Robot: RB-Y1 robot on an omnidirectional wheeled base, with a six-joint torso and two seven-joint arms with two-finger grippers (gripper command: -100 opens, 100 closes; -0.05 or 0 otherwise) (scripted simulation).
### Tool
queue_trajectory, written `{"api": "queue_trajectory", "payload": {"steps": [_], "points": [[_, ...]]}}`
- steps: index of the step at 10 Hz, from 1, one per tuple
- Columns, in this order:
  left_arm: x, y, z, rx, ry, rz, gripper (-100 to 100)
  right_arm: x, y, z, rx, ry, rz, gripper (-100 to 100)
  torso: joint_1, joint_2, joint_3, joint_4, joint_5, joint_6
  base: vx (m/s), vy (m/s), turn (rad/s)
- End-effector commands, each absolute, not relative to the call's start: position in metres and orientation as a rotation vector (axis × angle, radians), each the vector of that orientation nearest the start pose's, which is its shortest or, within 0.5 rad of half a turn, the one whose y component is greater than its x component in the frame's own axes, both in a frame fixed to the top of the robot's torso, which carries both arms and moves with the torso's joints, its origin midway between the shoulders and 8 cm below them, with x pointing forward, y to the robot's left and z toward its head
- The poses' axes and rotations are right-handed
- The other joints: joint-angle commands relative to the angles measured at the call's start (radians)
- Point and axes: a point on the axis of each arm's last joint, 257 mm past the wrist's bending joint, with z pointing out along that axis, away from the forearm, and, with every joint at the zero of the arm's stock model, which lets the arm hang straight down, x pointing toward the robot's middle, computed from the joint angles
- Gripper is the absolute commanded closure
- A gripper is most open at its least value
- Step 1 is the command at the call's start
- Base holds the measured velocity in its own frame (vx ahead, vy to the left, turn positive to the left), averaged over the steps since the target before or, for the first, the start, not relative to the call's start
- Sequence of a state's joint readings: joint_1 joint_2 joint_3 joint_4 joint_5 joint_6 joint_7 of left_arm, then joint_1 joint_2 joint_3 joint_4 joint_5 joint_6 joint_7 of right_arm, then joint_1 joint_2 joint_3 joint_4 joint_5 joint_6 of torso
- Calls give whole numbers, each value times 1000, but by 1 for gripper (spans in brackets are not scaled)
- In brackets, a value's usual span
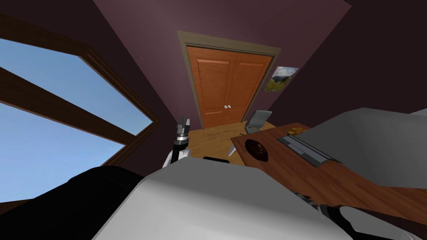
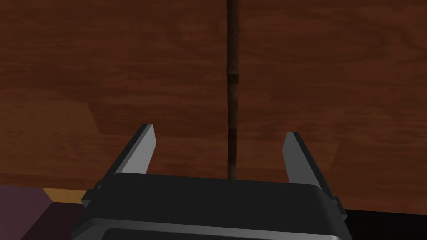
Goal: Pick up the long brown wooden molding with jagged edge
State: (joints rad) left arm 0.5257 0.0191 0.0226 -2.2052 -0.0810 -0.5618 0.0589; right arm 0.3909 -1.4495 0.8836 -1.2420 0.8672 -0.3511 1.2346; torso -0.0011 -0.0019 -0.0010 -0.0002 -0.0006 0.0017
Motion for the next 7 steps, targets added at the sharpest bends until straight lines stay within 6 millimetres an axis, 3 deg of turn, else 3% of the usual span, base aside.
{"api": "queue_trajectory", "payload": {"steps": [1, 3, 4, 5, 7], "points": [[346, 279, -6, -641, 689, -1271, 0, 24, -612, -456, -2567, 1837, -84, -100, 0, 0, 0, 0, 0, 0, 27, -32, 57], [346, 279, -6, -641, 689, -1271, 0, 22, -611, -456, -2570, 1838, -84, -100, -1, 0, 0, 0, 0, 0, 23, -31, 23], [346, 279, -6, -641, 689, -1271, 0, 22, -612, -456, -2575, 1834, -86, 0, 0, 1, 0, 0, 0, 0, 0, 0, 0], [346, 279, -6, -641, 689, -1271, 0, 15, -608, -466, -2566, 1847, -87, -100, 1, 1, 1, 0, 0, 0, 3, -18, 71], [346, 279, -6, -641, 689, -1271, 0, 9, -603, -475, -2558, 1860, -87, -100, 0, 1, 1, 0, 0, 0, 7, -32, 68]]}}
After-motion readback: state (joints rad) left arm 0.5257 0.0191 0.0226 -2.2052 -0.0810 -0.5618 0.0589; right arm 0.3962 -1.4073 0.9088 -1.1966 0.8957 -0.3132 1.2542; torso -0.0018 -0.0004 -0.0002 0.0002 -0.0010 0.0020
